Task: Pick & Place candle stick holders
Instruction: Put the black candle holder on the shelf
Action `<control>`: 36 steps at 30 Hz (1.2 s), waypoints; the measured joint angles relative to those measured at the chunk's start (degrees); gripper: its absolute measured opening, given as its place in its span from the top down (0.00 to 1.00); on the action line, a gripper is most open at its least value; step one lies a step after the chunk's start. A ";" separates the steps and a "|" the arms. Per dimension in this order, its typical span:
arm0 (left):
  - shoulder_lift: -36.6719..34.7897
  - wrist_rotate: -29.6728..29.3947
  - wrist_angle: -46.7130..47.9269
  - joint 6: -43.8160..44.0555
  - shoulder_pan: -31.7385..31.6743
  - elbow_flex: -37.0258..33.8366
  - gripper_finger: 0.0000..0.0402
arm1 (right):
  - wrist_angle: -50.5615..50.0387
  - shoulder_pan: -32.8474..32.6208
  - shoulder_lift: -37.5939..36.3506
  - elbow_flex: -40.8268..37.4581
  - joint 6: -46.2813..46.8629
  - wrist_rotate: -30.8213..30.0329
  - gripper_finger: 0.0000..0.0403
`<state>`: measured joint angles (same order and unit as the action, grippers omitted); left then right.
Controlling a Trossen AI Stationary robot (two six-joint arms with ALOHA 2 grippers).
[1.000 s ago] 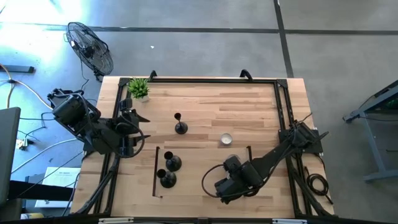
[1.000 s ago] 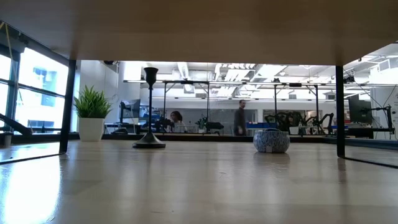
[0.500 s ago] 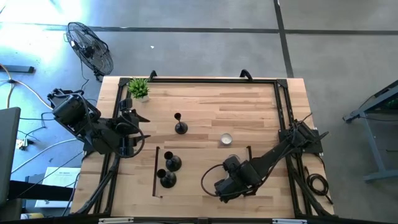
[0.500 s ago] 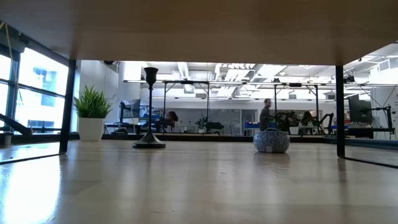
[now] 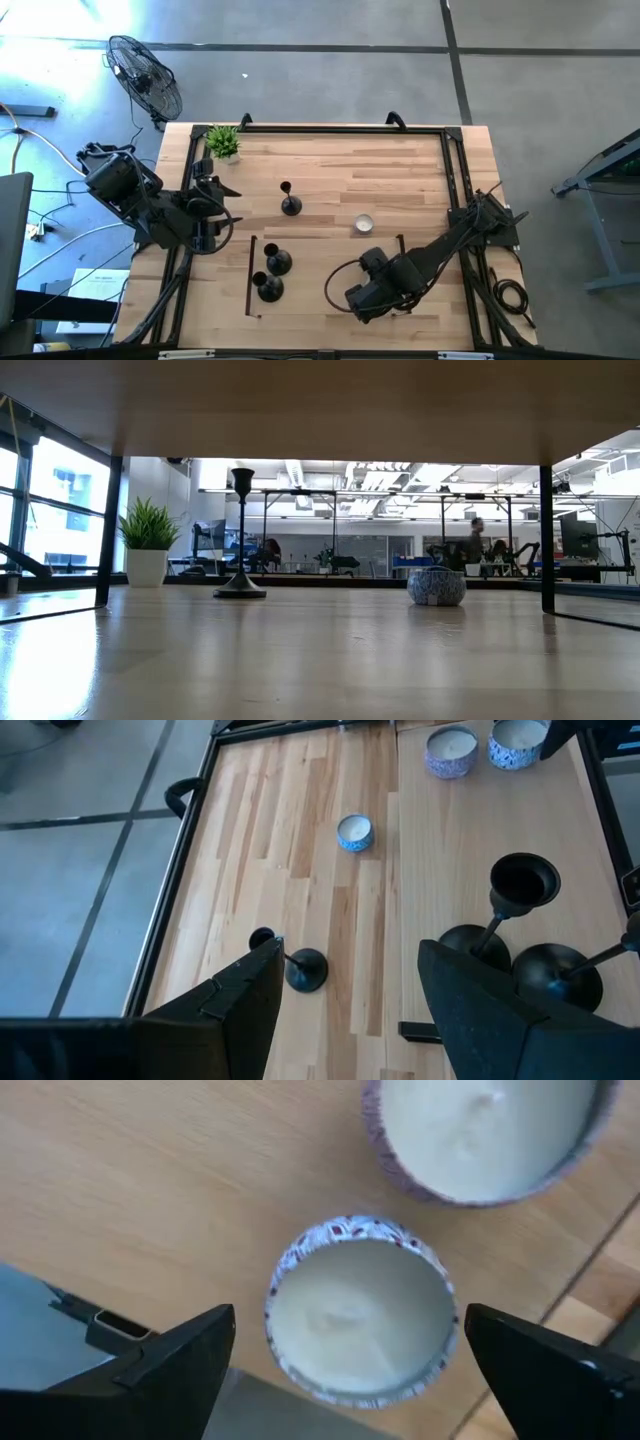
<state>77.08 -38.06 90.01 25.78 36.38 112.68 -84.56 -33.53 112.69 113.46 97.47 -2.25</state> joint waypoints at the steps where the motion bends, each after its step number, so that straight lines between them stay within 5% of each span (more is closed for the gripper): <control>1: 0.03 0.01 -0.01 0.00 0.00 0.00 0.44 | -0.08 0.16 -0.17 0.30 0.00 0.43 0.04; 18: 0.70 -1.85 0.00 -1.54 0.00 -0.04 0.44 | -4.31 0.95 -0.31 9.00 -3.28 4.17 0.03; 26: 0.70 -9.69 -0.01 -1.55 0.00 -0.04 0.44 | -5.46 1.72 -0.48 15.84 -10.39 -1.65 0.03; 36: 0.70 -19.57 -0.01 -1.34 -0.06 -0.04 0.44 | -4.41 8.22 -2.70 20.11 -29.85 -10.91 0.03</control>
<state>77.78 -57.63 90.00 24.44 36.32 112.64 -88.97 -25.30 109.98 133.57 67.62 -13.16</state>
